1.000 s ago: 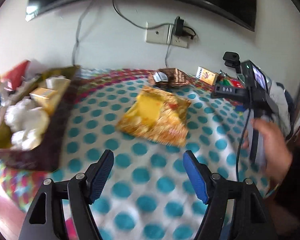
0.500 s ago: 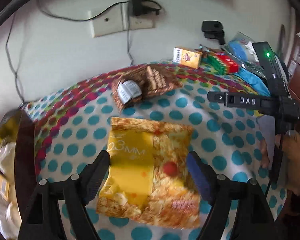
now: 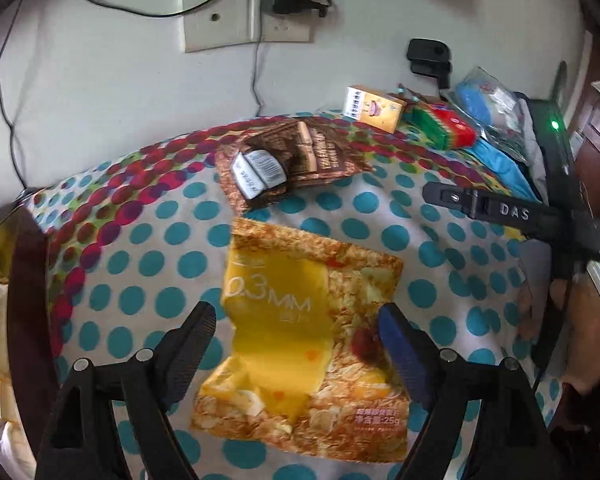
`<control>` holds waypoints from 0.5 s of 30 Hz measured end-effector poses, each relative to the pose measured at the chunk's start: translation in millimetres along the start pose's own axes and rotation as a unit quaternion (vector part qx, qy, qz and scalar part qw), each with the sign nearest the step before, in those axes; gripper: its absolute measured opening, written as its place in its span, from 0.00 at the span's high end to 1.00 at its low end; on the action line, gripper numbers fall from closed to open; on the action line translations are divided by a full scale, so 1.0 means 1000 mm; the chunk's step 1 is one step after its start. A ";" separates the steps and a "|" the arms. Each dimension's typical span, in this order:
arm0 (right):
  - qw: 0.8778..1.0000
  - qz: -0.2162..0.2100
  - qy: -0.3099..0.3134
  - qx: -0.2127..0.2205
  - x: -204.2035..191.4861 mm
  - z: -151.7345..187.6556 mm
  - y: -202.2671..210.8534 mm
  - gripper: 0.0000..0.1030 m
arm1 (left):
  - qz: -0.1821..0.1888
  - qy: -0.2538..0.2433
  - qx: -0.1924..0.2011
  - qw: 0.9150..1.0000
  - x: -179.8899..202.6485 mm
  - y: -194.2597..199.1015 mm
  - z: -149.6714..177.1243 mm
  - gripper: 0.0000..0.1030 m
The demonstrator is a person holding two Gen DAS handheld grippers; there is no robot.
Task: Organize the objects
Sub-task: 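Grasp the yellow snack bag with the left gripper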
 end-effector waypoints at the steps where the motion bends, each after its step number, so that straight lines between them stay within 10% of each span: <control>1: 1.000 0.000 0.000 -0.001 0.000 0.000 0.000 0.00 | 0.004 -0.006 -0.005 1.000 0.006 -0.001 0.002 0.17; 15: 1.000 0.002 0.001 -0.001 -0.001 0.001 -0.001 0.00 | -0.034 -0.122 -0.068 0.990 0.029 -0.034 0.023 0.00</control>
Point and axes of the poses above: each gripper's, at about its wrist camera, not at the fingertips, and y roughly against the way its jaws point, x to its right, z to its underside, the point moved 10 cm from there along -y, roughly the way its jaws point, and after that the axes turned 12 degrees about y, right-handed, at the moved point
